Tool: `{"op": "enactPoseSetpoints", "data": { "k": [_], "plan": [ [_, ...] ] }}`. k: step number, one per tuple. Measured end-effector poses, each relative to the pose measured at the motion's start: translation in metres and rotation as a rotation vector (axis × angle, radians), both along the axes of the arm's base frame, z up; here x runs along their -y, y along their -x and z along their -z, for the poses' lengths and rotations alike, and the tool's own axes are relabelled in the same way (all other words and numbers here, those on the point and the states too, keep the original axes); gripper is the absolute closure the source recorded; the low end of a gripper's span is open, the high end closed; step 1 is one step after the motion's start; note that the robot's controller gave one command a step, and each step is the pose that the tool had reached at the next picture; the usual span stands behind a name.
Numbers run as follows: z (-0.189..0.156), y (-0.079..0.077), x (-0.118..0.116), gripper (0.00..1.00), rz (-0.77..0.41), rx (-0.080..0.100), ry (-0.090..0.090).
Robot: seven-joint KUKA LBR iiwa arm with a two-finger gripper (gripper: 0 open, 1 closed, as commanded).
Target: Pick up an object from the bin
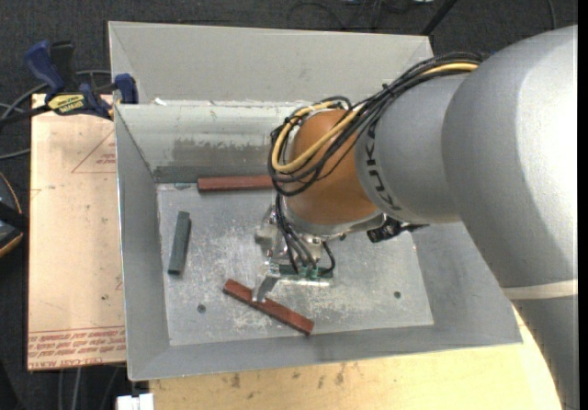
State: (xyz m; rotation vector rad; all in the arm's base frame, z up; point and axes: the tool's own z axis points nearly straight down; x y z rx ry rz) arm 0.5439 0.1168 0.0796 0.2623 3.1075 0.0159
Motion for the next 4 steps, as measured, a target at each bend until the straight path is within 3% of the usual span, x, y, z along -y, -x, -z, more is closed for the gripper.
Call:
{"op": "enactPoseSetpoints", "data": {
  "k": [1, 2, 3, 4],
  "plan": [
    [-0.001, 0.059, -0.024, 1.00, -0.020, -0.025, 0.001],
    [0.001, 0.052, -0.021, 0.00, -0.015, 0.012, 0.000],
    [0.001, 0.052, -0.021, 0.00, -0.014, 0.012, 0.000],
    [-0.006, 0.025, 0.017, 0.00, -0.044, -0.014, 0.003]
  ]
}}
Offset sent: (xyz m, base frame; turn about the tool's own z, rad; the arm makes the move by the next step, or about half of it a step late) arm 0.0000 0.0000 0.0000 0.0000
